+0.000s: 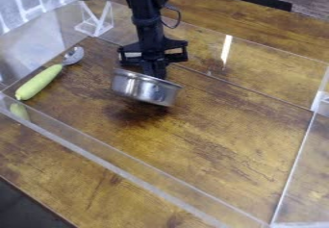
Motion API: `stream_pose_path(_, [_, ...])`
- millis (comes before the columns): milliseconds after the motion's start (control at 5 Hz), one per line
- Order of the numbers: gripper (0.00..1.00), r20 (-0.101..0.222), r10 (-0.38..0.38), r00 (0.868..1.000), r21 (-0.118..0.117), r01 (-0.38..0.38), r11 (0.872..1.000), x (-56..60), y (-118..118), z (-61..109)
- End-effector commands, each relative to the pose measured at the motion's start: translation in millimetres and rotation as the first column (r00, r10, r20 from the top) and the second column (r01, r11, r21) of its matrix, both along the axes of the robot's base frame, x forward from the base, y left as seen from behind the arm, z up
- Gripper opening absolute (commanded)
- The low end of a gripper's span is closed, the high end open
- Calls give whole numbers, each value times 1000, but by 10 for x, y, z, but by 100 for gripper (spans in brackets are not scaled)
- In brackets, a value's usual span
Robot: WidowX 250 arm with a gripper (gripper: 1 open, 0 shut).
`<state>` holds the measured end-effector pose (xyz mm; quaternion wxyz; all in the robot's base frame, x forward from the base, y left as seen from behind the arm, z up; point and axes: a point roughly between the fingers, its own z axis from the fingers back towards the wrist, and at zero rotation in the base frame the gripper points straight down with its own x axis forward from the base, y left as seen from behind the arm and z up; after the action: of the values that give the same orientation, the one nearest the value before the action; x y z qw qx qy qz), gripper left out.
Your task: Put the mushroom in the silver pot
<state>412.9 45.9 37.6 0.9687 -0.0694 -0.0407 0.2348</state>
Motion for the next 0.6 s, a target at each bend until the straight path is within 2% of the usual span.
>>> stream_pose_path(0, [0, 124, 65, 990, -1, -65, 998, 3, 187, 509])
stream_pose_path(200, [0, 143, 102, 985, -13, -101, 995, -32, 274, 582])
stream_pose_path(400, [0, 157, 92, 983, -25, -89, 996, -228, 217, 775])
